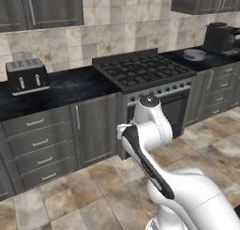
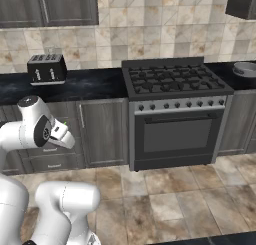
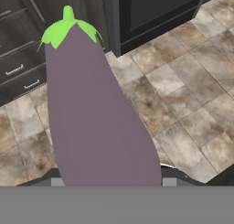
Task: Turn on the sink faucet. Then move the eggplant from the counter to the sink. Turn off the sink. Move the vegetable from the sink to the pot next to the stove. Finally move the pot to the front right burner.
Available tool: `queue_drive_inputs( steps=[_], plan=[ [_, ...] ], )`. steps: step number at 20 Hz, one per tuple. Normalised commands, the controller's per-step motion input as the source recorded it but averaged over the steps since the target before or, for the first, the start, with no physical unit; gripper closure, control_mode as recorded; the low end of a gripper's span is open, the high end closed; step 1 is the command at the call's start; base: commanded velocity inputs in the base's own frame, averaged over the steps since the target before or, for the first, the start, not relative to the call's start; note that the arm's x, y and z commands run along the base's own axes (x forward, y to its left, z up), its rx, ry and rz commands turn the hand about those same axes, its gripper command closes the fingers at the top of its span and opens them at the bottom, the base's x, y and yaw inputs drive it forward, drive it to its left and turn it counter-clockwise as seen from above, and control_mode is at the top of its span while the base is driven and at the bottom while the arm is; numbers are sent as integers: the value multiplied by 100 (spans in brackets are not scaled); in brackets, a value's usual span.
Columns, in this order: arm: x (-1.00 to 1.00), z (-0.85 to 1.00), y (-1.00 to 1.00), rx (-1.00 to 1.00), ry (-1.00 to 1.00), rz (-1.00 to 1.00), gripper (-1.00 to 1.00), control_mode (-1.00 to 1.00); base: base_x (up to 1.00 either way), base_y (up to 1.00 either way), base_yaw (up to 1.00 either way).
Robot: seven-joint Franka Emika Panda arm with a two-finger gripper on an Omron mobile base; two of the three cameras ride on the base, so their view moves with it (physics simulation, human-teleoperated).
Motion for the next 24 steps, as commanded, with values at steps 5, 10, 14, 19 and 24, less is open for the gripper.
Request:
queue_drive_inputs(
  steps=[5,10,14,19,24],
  plan=[
    [0,0,0,0,0,0,100,100,58,-67,0],
    [0,0,0,0,0,0,100,100,79,-50,0],
    [0,0,0,0,0,0,100,100,88,21,-6],
    [0,0,0,0,0,0,100,100,77,32,-10],
    [0,0,0,0,0,0,100,100,80,-1,-3]
  ],
)
